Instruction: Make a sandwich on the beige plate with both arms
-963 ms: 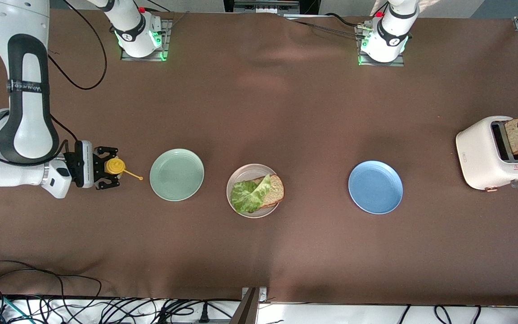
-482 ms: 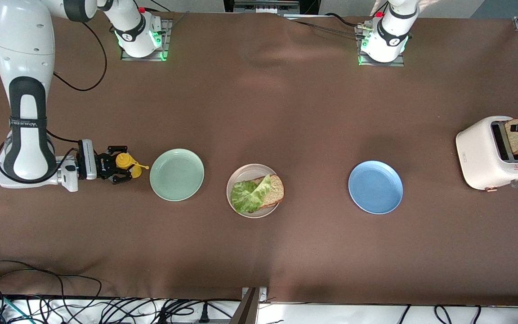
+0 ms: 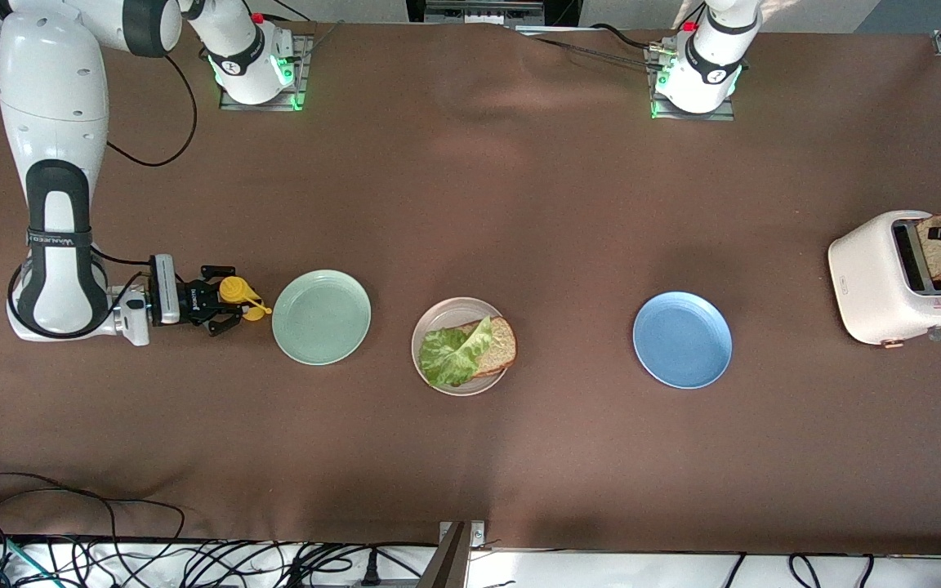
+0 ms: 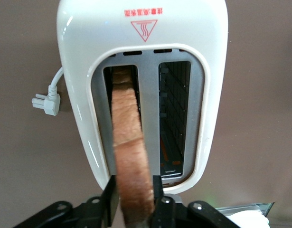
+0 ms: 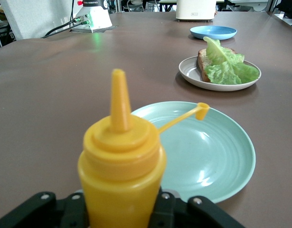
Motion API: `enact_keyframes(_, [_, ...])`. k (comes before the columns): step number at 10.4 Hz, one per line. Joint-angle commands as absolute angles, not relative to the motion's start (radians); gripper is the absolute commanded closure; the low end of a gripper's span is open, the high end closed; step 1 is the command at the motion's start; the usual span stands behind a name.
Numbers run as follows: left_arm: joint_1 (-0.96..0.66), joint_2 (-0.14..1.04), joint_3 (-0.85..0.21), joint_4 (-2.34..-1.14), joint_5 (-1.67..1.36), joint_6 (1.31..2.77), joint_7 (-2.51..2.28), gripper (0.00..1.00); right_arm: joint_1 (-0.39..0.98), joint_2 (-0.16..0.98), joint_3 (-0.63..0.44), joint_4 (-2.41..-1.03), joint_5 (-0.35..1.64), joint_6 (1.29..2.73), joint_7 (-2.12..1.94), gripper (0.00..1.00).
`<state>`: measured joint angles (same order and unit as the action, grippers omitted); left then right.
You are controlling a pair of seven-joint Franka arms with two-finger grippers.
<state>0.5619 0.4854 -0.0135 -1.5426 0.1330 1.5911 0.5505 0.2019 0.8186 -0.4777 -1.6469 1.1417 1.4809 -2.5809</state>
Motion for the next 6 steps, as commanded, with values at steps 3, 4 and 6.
enact_keyframes(3, [0.569, 0.482, -0.025, -1.507, 0.152, 1.574, 0.618, 1.0, 0.225, 0.796, -0.59, -1.643, 1.106, 1.48, -2.612, 0.0])
enact_keyframes(4, [0.569, 0.48, -0.025, -1.497, 0.152, 1.545, 0.63, 1.0, 0.227, 0.779, -0.609, -1.643, 1.07, 1.48, -2.606, 0.0])
enact_keyframes(6, [0.558, 0.477, -0.029, -1.419, 0.146, 1.429, 0.629, 1.0, 0.232, 0.72, -0.624, -1.643, 0.991, 1.517, -2.553, 0.0])
